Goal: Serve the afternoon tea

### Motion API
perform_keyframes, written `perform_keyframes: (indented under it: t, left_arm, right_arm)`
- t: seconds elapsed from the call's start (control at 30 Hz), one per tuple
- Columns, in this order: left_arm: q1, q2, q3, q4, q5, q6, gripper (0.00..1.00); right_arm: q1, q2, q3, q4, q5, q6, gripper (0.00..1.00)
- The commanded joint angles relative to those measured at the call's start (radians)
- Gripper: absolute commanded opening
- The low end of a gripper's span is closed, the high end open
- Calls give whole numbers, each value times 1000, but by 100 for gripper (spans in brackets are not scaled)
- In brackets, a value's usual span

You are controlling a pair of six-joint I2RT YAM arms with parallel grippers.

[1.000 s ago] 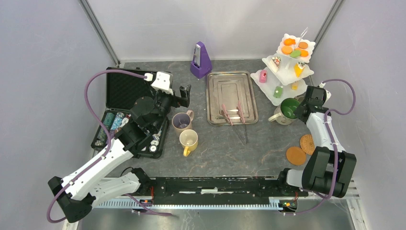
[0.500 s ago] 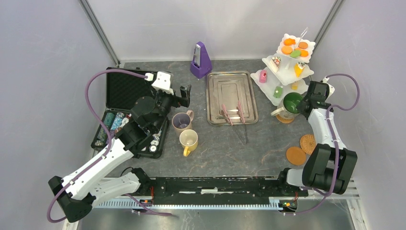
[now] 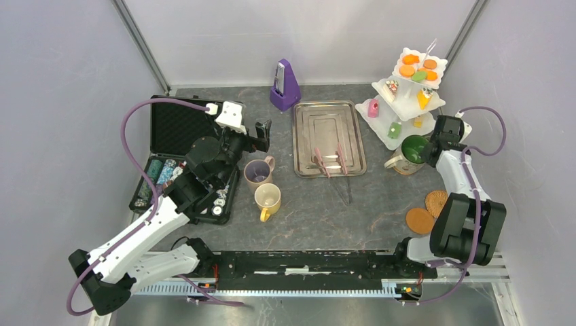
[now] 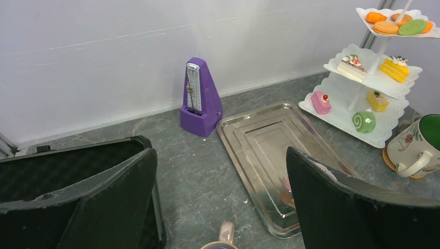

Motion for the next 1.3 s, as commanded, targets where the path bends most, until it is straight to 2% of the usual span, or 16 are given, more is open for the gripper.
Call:
perform_keyframes:
  t: [0.0, 0.07, 0.13, 0.23, 0.43, 0.53, 0.7, 0.77, 0.83, 0.97, 1.13, 1.27]
  left_arm:
    - [-3, 1, 4, 45, 2, 35, 100]
    - [-3, 4, 4, 44, 2, 34, 100]
    - [-3, 5, 5, 43, 1, 35, 100]
    - [-3, 6, 4, 43, 1, 34, 100]
    - [-3, 3, 7, 42, 9, 23, 100]
    - [-5, -4, 8, 40, 21, 8, 100]
    - [-9, 5, 58, -5, 40, -35, 100]
    - [-9, 13, 115, -68, 55, -91, 100]
    - [-9, 11, 169, -127, 77, -131, 100]
    - [-9, -38, 204, -190, 105, -199, 100]
    - [-9, -78, 197, -260, 64, -154, 100]
    - [-9, -86, 174, -300, 18, -108, 100]
  right_arm:
    - [-3, 5, 73, 112, -15, 8, 0]
    - [-3, 12, 75, 119, -40, -2, 5]
    - [-3, 12, 77, 119, -70, -14, 15]
    - [-3, -17, 77, 119, -102, -34, 41]
    - [-3, -153, 93, 63, -121, -110, 82]
    - [-2, -251, 76, 13, -68, -138, 90]
    - [-4, -435, -101, -1, 106, -157, 89]
    - [-16, -489, -201, 9, 159, -135, 85]
    - [-52, -521, -291, 30, 142, -111, 79]
    - [-144, -531, -443, 75, 60, -50, 62]
    - [-192, -500, -535, 121, 127, 16, 45]
    - [-192, -462, -563, 150, 160, 40, 41]
